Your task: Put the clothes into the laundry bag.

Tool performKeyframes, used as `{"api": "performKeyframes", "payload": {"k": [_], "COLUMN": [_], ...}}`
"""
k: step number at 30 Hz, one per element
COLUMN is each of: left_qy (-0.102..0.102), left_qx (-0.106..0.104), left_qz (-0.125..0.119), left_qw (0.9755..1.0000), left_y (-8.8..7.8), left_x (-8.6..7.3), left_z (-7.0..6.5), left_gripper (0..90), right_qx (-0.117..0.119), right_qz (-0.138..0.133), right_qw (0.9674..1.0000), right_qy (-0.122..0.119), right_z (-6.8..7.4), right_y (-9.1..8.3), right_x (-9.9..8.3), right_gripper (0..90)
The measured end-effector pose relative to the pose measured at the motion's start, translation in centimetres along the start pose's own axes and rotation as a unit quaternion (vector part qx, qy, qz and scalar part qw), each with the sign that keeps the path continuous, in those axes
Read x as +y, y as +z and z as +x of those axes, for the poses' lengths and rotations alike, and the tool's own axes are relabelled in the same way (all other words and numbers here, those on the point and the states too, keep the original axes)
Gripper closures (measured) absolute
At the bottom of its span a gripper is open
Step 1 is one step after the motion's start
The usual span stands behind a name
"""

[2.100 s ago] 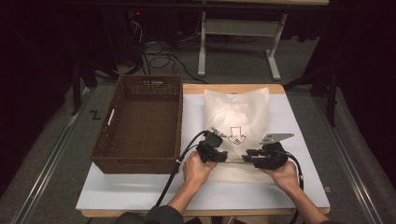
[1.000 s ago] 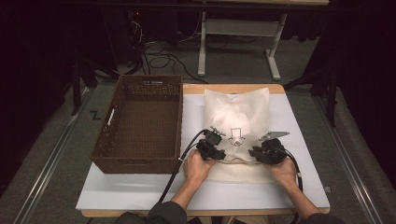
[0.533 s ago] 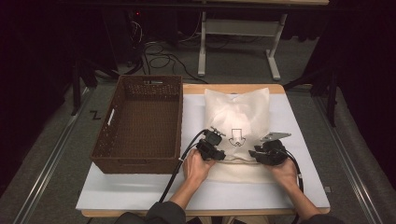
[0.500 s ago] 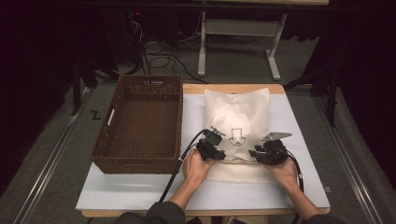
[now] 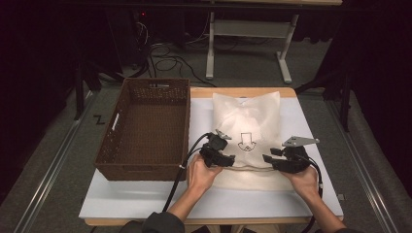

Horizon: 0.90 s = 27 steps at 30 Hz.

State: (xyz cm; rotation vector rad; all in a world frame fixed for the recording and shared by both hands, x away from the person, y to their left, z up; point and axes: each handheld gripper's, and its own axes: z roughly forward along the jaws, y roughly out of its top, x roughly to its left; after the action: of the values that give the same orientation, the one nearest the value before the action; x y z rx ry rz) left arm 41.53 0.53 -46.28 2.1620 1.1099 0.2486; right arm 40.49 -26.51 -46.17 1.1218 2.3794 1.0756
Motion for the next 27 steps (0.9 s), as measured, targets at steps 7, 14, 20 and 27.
{"api": "performKeyframes", "payload": {"k": [7,14,20,27], "left_qy": [0.011,0.027,0.04,0.038], "left_qx": [-0.011,-0.02,-0.028,-0.034], "left_qz": [-0.02,-0.028,-0.037,-0.044], "left_qw": [0.9997,0.999,0.9981,0.9978], "left_y": [-1.5,-2.7,-3.6,-4.4], "left_x": [-0.2,-0.7,-1.2,-1.7], "left_z": [-0.6,-1.1,-1.6,-1.8], "left_gripper": [38.3,37.9,37.7,37.2], "right_qx": [0.011,0.02,0.027,0.033], "right_qz": [-0.018,-0.025,-0.031,-0.035], "right_qw": [0.9998,0.9995,0.9991,0.9988], "right_qy": [0.005,-0.003,-0.003,-0.001], "right_z": [0.4,1.1,1.5,1.8], "right_y": [-1.4,-2.3,-2.9,-3.1], "right_x": [0.1,-0.4,-0.6,-1.2], "right_gripper": [54.5,54.0,53.5,53.1]}}
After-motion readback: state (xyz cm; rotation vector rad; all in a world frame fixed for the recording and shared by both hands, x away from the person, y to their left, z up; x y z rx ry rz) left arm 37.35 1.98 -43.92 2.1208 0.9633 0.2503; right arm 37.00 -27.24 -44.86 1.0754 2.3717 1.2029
